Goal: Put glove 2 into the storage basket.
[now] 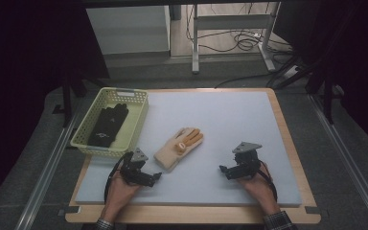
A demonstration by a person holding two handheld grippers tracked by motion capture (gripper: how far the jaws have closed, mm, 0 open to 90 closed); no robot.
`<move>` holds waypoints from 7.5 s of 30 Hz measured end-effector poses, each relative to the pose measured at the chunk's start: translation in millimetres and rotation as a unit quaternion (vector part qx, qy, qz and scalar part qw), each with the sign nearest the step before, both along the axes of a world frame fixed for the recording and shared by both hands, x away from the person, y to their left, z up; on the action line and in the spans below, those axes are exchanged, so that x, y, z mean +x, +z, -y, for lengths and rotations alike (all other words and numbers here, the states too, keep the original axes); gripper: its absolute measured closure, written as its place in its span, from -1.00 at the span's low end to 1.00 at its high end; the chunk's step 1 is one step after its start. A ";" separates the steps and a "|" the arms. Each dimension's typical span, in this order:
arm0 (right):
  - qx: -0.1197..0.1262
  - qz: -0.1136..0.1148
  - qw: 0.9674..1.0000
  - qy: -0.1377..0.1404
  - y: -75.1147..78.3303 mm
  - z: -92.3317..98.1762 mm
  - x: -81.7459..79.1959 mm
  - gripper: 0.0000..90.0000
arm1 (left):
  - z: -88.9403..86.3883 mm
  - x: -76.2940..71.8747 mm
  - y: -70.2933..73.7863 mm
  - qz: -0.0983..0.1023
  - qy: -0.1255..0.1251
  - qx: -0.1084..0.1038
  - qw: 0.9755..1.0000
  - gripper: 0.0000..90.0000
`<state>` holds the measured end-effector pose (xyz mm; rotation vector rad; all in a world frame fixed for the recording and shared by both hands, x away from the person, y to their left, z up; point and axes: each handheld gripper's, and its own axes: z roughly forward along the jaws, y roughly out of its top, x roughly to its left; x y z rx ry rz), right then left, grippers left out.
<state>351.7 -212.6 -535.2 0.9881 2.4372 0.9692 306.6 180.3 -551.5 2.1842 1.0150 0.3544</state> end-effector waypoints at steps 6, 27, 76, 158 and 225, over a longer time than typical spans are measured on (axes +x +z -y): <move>0.000 0.001 1.000 -0.001 0.0 0.0 -0.1 -0.93 | 3.6 2.9 5.4 -0.013 -0.004 -0.002 1.000 -1.00; 0.000 0.001 1.000 -0.001 0.0 0.1 -0.1 -0.93 | 53.4 51.6 55.0 -0.012 -0.036 0.009 0.999 -1.00; 0.001 0.000 1.000 0.001 0.0 0.3 -0.1 -0.92 | 79.6 99.8 56.5 -0.077 0.005 0.033 0.996 0.32; 0.003 0.004 1.000 0.004 -0.3 0.4 -0.3 -0.90 | -75.4 186.5 50.8 -0.103 0.192 0.145 0.965 -0.36; 0.001 0.006 1.000 0.002 -0.3 0.0 -0.8 -0.91 | -125.3 142.1 89.1 -0.052 0.214 0.037 0.975 -0.22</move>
